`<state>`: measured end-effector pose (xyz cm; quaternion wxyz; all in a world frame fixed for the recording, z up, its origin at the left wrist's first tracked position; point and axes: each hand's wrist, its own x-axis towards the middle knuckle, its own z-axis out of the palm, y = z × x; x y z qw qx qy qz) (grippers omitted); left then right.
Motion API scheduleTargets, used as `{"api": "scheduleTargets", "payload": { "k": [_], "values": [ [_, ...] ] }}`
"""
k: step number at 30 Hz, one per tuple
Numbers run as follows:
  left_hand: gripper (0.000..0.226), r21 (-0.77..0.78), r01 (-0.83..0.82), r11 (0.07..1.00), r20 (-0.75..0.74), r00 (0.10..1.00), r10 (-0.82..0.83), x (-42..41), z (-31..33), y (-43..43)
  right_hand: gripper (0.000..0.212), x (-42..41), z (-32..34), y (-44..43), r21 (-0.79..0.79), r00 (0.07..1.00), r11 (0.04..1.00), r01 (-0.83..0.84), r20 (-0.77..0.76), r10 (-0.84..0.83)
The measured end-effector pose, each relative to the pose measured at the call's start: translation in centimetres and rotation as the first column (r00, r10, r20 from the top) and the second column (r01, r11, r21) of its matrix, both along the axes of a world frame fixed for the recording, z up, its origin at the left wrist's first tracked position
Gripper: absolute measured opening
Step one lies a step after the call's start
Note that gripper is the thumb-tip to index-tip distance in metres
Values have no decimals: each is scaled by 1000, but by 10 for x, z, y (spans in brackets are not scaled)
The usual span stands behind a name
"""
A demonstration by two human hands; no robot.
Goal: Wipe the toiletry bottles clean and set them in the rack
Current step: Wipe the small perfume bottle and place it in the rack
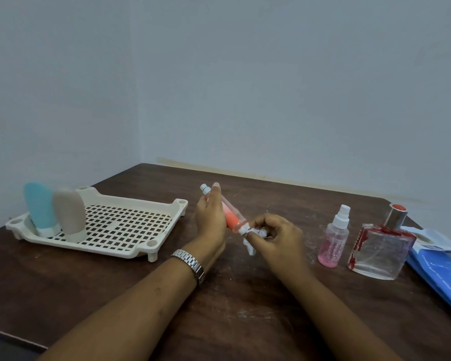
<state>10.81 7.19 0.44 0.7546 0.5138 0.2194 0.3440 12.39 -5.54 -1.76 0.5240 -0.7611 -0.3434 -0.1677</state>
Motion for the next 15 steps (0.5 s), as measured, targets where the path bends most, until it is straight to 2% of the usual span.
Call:
{"api": "scheduleTargets", "payload": {
  "k": [4, 9, 15],
  "values": [
    [34, 137, 62, 989, -11, 998, -61, -1, -5, -5, 15, 0, 4, -2, 169, 998, 986, 1, -57, 9],
    [26, 247, 71, 966, 6, 997, -75, -3, -8, -9, 14, 6, 1, -6, 106, 998, 994, -38, -42, 43],
    [25, 332, 102, 938, 18, 993, -114, -3, -10, -7, 11, 16, -4, -7, 83, 1000, 996, 14, -27, -12]
  ]
}}
